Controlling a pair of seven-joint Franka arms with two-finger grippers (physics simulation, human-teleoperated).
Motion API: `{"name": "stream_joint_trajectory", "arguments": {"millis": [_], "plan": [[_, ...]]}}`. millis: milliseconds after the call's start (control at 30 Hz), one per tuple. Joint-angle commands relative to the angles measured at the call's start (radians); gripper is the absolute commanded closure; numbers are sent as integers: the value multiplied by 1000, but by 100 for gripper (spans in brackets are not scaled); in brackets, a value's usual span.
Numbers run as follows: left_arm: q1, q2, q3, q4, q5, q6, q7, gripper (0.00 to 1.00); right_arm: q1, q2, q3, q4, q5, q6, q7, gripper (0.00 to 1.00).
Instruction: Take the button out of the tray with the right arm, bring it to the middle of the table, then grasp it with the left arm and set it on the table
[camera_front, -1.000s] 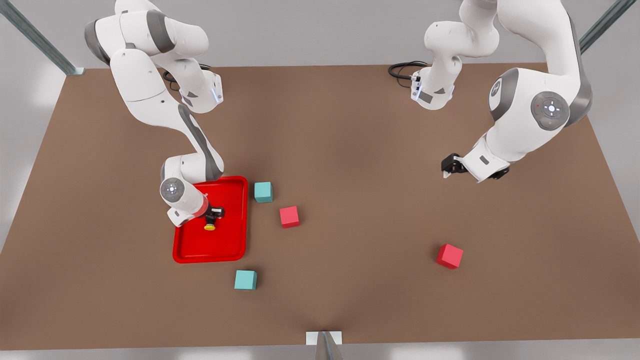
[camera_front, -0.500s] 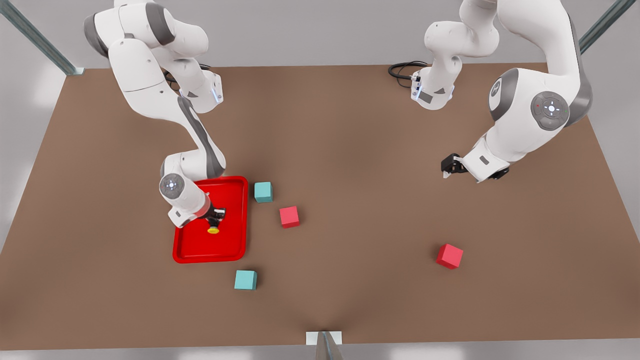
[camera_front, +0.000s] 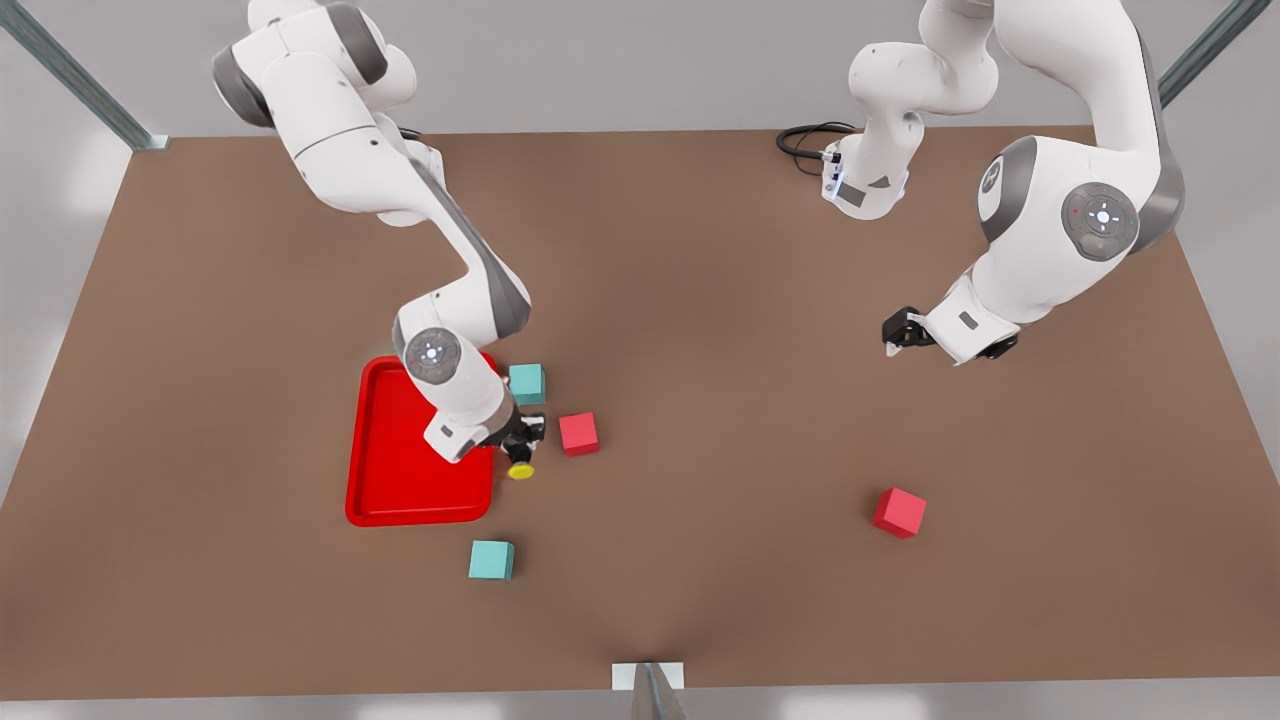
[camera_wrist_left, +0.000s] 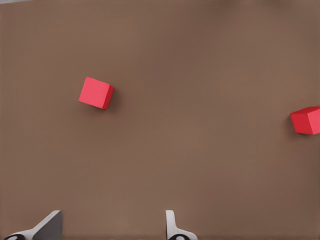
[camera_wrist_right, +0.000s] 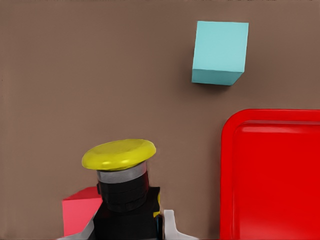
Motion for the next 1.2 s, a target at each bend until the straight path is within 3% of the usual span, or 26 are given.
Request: {"name": "stream_joint_trajectory", "arguments": {"millis": [0, 167, 233, 333, 733, 767, 800, 833, 867, 933, 1033, 1067, 1100, 1167], "plan": [[0, -1, 0, 0, 1, -1, -1, 0, 26, 39, 0, 75, 4, -158, 327, 58], [0, -1, 0, 0, 1, -1, -1, 0, 119, 203, -2, 313, 21, -218, 482, 58], [0, -1, -2, 0, 1, -1, -1, 0, 178, 346, 0, 555, 38, -355, 618, 58], [0, -1, 0, 0, 1, -1, -1, 0, 251, 476, -5, 726, 88, -378, 779, 58], [0, 2, 0, 0, 1, -1, 0, 0, 336, 591, -6, 783, 111, -209, 976, 56], [0, 5, 0, 0, 1, -1, 0, 0, 336, 593, -6, 783, 111, -209, 976, 51], [0, 5, 0, 0, 1, -1, 0, 0, 337, 594, -8, 781, 110, -207, 974, 38], [0, 7, 0, 0, 1, 2, 0, 0, 339, 601, -8, 781, 108, -206, 968, 8], [0, 8, 0, 0, 1, 4, 0, 0, 340, 601, -11, 779, 107, -201, 971, 0], [0, 14, 0, 2, 2, 5, 0, 0, 342, 601, -14, 779, 102, -201, 962, 0], [0, 14, 0, 2, 2, 7, 0, 0, 274, 478, -29, 747, 99, -238, 767, 0], [0, 14, 0, 2, 1, 7, 0, 0, 230, 404, -29, 694, 78, -330, 615, 0], [-1, 20, -2, 2, 1, 5, -33, 0, 164, 271, -31, 534, 36, -347, 476, 0], [-270, 181, -19, 121, -2, 4, -711, 0, 40, 12, -31, 260, -44, -348, 152, 0]]}}
